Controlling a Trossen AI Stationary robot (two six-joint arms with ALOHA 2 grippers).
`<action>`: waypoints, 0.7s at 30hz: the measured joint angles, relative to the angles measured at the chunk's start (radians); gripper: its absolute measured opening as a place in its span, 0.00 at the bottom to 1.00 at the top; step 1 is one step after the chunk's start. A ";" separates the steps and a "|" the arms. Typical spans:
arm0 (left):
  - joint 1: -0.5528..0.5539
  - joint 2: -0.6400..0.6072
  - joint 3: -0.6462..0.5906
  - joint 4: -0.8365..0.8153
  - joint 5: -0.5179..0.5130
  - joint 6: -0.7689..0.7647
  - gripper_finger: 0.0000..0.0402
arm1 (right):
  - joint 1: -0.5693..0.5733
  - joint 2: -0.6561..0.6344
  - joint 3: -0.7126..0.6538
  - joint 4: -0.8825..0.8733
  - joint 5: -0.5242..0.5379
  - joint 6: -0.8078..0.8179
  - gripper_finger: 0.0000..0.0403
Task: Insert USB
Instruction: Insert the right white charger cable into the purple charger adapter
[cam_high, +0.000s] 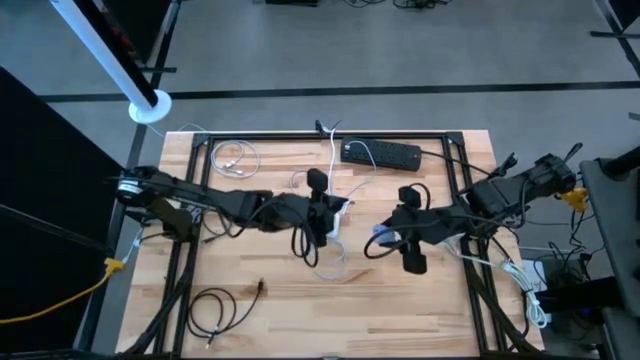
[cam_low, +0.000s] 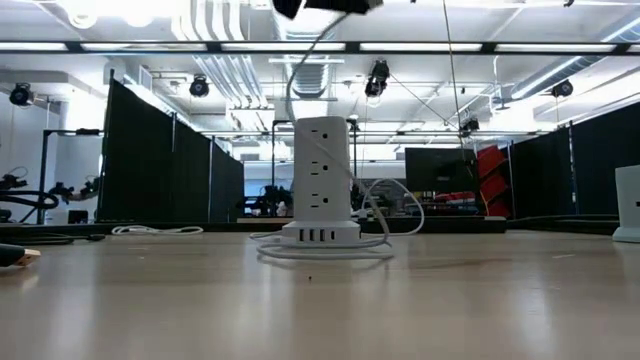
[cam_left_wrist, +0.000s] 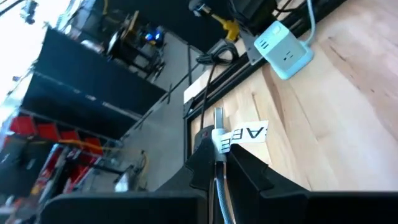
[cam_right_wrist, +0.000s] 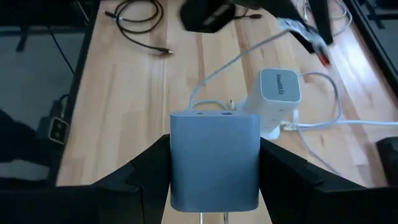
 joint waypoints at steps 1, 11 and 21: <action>0.017 0.000 0.000 0.000 0.031 -0.001 0.04 | -0.002 0.003 0.000 -0.023 0.019 -0.045 0.47; 0.079 -0.003 0.000 0.020 0.107 -0.046 0.04 | -0.044 0.032 -0.003 -0.121 0.209 -0.181 0.47; 0.049 -0.010 0.000 0.039 0.138 -0.053 0.04 | -0.139 0.033 0.006 -0.103 0.057 0.118 0.47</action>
